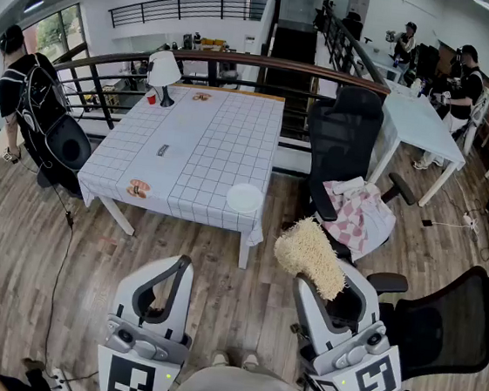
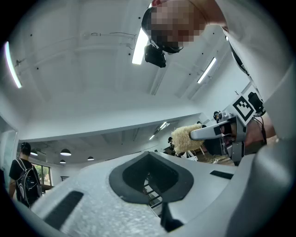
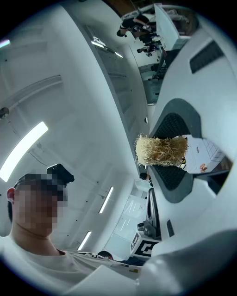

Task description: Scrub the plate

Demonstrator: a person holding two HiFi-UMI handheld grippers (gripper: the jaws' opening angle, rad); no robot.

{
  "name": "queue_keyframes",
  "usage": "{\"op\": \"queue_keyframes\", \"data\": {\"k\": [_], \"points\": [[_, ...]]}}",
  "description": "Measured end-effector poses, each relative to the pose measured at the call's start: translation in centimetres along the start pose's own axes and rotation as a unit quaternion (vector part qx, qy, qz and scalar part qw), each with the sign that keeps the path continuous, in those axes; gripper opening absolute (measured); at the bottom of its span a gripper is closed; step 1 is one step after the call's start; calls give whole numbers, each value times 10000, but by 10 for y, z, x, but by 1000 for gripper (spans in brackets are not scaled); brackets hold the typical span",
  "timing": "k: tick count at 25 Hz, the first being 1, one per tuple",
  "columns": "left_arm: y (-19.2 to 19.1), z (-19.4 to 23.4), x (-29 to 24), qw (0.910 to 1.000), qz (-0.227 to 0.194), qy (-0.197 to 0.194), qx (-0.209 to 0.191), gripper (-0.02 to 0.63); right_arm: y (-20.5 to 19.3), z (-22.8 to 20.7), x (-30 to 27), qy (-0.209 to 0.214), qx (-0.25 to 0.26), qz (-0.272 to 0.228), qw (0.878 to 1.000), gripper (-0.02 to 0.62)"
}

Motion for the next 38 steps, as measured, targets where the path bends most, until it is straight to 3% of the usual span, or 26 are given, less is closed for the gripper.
{"op": "queue_keyframes", "data": {"k": [5, 27, 38], "points": [[3, -7, -6, 9999, -3, -33, -142, 12, -3, -8, -1, 7, 30, 79, 10000, 152], [-10, -36, -42, 9983, 569, 87, 81, 12, -26, -46, 3, 480, -247, 255, 9982, 156], [-5, -52, -54, 9982, 572, 147, 33, 12, -29, -65, 6, 578, -285, 168, 9978, 156]]}}
Point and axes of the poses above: the fingertips, and each gripper's own axes: x backward along the fingers, z to its left, y out of its top, the point moved 4 cm from there along x, backward along the fingers, and after that the axes turned 6 degrees about z, right-handed, at the moved point
